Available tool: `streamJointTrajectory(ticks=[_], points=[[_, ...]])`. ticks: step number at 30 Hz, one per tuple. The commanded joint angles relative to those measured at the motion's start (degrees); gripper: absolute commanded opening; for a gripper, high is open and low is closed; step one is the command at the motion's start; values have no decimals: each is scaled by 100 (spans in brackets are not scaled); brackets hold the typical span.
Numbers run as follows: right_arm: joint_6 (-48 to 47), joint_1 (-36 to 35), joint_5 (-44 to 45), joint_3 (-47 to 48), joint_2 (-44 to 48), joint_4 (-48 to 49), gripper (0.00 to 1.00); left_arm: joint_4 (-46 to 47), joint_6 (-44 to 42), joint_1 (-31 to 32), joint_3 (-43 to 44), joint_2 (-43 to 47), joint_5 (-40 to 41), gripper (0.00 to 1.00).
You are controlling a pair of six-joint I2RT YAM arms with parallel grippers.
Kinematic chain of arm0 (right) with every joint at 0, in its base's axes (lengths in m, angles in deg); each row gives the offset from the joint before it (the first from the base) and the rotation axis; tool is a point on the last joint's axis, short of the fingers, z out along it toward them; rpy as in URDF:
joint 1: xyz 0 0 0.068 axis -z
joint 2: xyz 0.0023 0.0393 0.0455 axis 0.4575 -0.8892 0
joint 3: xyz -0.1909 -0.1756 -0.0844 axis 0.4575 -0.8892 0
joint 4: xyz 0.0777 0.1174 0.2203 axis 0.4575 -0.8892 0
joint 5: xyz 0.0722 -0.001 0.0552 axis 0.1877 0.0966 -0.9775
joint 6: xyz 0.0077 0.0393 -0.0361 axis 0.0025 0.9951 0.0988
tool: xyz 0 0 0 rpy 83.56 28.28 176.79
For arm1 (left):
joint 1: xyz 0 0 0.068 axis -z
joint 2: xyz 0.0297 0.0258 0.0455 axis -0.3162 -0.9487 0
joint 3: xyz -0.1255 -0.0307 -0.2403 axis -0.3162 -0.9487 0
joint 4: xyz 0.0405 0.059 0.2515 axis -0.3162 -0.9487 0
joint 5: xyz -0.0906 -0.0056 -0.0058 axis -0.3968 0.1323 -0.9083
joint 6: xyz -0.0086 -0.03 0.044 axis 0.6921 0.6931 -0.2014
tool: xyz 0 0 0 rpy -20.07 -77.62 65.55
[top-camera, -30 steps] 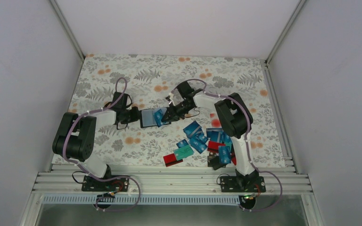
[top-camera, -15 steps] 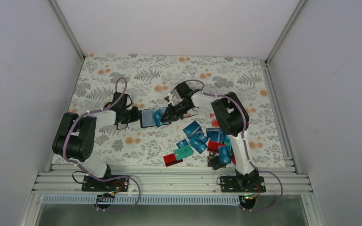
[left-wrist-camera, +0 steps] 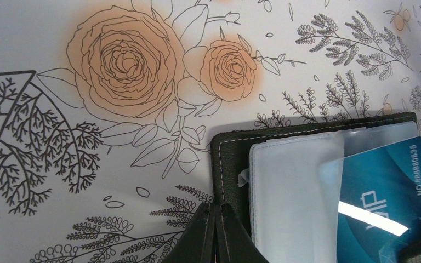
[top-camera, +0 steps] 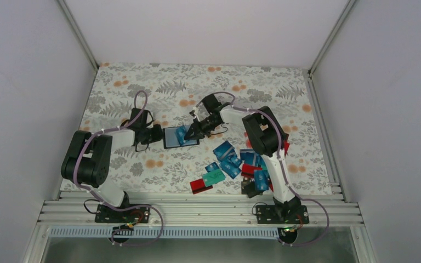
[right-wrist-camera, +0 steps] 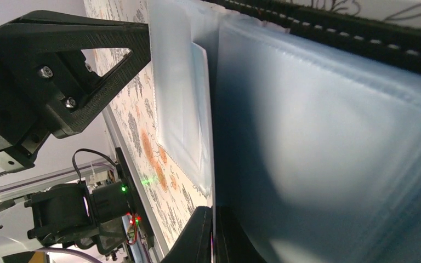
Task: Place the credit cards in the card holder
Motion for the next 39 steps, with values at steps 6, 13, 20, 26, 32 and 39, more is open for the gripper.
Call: streamJointTrajectory(ticks=[6, 13, 20, 26, 32, 39], points=[[319, -77, -25, 2, -76, 393, 4, -91, 62, 0, -424, -23, -191, 3], [532, -136, 5, -214, -34, 779, 4, -88, 113, 11, -584, 100, -271, 2], [641, -231, 72, -394, 39, 986, 4, -117, 164, 18, -679, 197, -312, 2], [804, -316, 97, -582, 118, 1194, 4, -100, 254, 26, -748, 256, -319, 2], [891, -439, 162, -675, 205, 1207, 4, -76, 310, 33, -775, 267, -308, 2], [866, -562, 304, -672, 295, 1066, 11, -51, 347, 31, -793, 280, -287, 2]])
